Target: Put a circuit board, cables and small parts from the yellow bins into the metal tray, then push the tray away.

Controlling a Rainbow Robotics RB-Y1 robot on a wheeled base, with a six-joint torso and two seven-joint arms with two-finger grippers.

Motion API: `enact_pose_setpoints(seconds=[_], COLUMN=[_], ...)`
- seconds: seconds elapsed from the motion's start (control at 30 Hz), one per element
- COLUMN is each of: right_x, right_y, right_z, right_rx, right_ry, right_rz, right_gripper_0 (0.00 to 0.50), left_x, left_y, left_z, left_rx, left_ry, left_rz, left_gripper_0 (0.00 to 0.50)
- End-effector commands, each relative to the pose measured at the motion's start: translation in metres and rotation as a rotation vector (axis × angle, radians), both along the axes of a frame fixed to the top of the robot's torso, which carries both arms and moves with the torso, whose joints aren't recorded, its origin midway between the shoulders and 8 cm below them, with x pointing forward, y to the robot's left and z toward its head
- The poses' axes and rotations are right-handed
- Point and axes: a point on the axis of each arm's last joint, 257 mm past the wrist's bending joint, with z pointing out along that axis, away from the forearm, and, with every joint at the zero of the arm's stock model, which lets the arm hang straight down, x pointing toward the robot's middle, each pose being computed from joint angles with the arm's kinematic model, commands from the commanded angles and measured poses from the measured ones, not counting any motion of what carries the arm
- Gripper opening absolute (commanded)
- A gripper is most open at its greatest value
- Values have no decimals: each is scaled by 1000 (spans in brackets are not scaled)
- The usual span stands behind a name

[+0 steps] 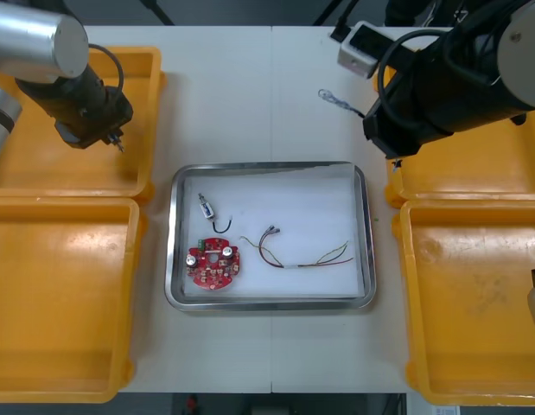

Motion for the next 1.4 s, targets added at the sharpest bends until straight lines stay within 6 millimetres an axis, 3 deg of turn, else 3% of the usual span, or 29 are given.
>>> enact_pose_setpoints(seconds=[0.03, 0.5, 0.67, 0.87, 1.13, 1.4], right_x=[-16, -13, -3, 8, 22, 16], right_y=[14, 49, 68, 79, 93, 97], right_z=[-22, -87, -108, -126, -166, -183], right_rx=[-143, -441, -436, -443, -428, -455], right_ry=[-3, -18, -31, -54, -44, -38], right_rz=[133, 324, 350, 352, 377, 402], right_gripper_0=[0, 0, 0, 0, 0, 7], left_x=[-4, -42, -44, -44, -44, -44], left_y=[20, 0, 1, 3, 4, 5], left_z=[46, 77, 80, 80, 80, 81], left_rx=[64, 145, 148, 151, 154, 153], left_ry=[-52, -1, -2, -2, -2, -1], left_rz=[-10, -102, -107, -102, -102, -105], left_gripper_0=[0, 0, 0, 0, 0, 0])
